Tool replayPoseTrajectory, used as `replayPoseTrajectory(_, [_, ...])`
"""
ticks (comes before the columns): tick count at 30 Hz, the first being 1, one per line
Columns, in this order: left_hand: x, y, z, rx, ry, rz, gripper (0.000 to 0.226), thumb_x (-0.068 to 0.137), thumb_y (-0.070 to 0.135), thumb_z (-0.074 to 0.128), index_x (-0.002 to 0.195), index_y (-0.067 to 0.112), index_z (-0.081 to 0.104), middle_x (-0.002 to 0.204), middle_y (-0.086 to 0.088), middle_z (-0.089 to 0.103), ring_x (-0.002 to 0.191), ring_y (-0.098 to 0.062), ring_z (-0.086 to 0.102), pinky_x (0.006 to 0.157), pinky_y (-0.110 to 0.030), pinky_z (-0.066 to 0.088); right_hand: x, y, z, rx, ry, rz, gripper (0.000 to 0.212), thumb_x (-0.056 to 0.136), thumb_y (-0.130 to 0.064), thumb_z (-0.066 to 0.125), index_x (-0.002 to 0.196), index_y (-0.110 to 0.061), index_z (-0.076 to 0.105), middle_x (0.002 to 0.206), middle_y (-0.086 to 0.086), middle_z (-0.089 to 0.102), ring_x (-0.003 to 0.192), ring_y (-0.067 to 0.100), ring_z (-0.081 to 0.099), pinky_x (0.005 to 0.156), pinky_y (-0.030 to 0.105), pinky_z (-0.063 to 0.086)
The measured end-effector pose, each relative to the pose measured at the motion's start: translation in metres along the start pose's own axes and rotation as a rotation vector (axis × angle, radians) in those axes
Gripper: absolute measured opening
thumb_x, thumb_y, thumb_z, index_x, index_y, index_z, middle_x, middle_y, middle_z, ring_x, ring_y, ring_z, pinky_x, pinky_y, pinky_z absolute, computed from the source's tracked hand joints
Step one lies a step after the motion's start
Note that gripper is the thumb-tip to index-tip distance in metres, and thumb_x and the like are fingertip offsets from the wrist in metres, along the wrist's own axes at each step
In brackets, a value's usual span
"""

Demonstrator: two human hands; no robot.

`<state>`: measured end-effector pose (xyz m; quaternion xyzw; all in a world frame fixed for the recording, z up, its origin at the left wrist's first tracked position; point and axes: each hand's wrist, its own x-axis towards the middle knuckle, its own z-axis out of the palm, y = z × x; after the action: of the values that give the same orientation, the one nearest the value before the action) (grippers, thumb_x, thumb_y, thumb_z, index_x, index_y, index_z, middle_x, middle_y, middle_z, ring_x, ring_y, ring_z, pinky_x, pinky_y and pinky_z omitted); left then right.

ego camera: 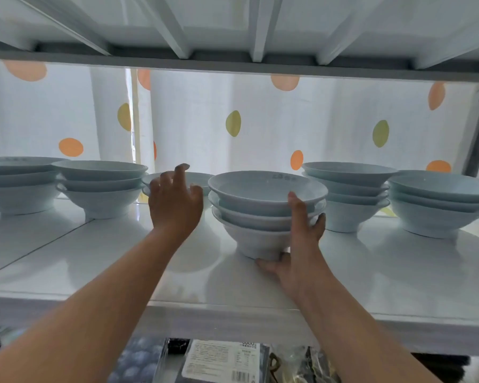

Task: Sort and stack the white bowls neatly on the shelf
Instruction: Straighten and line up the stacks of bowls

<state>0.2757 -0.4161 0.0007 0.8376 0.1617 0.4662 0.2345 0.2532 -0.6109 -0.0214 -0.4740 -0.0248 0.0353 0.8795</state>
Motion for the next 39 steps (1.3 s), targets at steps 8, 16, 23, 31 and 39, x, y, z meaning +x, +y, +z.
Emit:
replayPoseTrajectory(8, [0.021,-0.049,0.019,0.574,-0.213,0.347,0.057,0.086,0.045,0.056,0.135,0.022,0.039,0.129,-0.009,0.050,0.126,-0.033,0.039,0.115,-0.048,0.011,-0.006,0.008,0.029,0.019,0.157,-0.030,0.095,0.060,-0.054,0.074,0.135,-0.056,0.016,0.133,-0.002,0.039,0.108,0.028,0.049,0.077,0.057,0.054])
replayPoseTrajectory(16, [0.041,-0.058,0.030,0.647,-0.207,0.528,0.036,0.074,0.022,0.076,0.103,0.009,0.059,0.080,-0.015,0.063,0.074,-0.034,0.062,0.074,-0.041,0.048,0.003,0.010,0.042,0.041,0.239,-0.109,0.086,0.074,-0.037,0.072,0.141,-0.046,0.019,0.121,-0.002,0.038,0.099,0.024,0.046,0.071,0.048,0.056])
replayPoseTrajectory(23, [0.037,-0.067,0.042,0.623,-0.109,0.529,0.051,0.046,0.007,0.087,0.091,0.014,0.066,0.066,-0.013,0.059,0.061,-0.032,0.058,0.065,-0.035,0.046,0.031,0.007,0.048,0.028,0.255,-0.101,0.080,0.074,-0.039,0.072,0.140,-0.041,0.026,0.125,-0.001,0.044,0.108,0.027,0.046,0.078,0.056,0.054])
replayPoseTrajectory(31, [0.042,-0.081,0.035,0.478,-0.111,0.528,0.033,0.071,0.023,0.076,0.099,0.013,0.061,0.082,-0.015,0.060,0.076,-0.035,0.057,0.079,-0.041,0.043,0.061,0.004,0.044,0.000,0.234,-0.068,0.076,0.076,-0.038,0.070,0.137,-0.033,0.027,0.133,0.001,0.039,0.115,0.028,0.043,0.072,0.053,0.055])
replayPoseTrajectory(39, [0.043,-0.089,0.035,0.453,-0.080,0.523,0.030,0.074,0.030,0.076,0.097,0.015,0.063,0.078,-0.013,0.059,0.074,-0.034,0.057,0.077,-0.042,0.046,0.080,0.005,0.046,0.025,0.234,-0.088,0.076,0.077,-0.037,0.069,0.139,-0.034,0.025,0.136,0.000,0.038,0.116,0.027,0.043,0.078,0.056,0.053])
